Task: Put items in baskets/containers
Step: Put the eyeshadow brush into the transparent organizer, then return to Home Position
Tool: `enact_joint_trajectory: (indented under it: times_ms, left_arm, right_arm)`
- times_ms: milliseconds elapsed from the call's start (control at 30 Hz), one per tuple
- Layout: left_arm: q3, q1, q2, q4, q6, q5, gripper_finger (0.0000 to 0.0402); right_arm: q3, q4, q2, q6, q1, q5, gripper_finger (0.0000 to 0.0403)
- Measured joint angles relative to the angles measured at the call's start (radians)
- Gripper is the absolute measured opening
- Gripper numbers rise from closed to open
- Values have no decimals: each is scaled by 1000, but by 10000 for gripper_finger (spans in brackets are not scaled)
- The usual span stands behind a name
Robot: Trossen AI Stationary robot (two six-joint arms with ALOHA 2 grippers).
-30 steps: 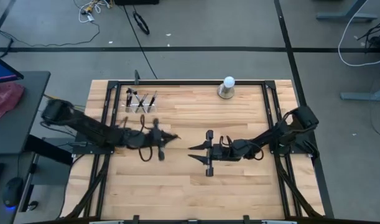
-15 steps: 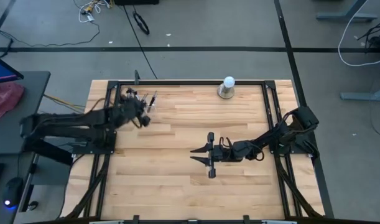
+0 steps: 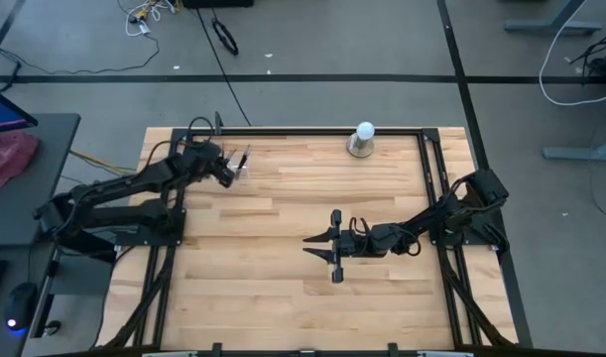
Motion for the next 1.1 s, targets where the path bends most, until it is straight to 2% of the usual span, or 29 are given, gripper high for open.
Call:
enact_joint_trajectory:
  times_ms: [433, 567, 800, 933, 1100]
  left_arm:
    - [0, 17, 136, -9, 18, 3, 33]
    - [0, 17, 139, -9, 22, 0, 61]
    - [8, 17, 138, -22, 47, 0, 135]
    - [88, 14, 130, -163, 47, 14, 169]
    - [217, -21, 90, -290, 53, 26, 182]
  right_arm:
    - [0, 0, 0, 1, 0, 0, 98]
    - [0, -1, 0, 1, 0, 0, 98]
    - [0, -1, 0, 2, 0, 0, 98]
    - [0, -2, 0, 3, 0, 0, 98]
    - [1, -29, 0, 29, 0, 45, 98]
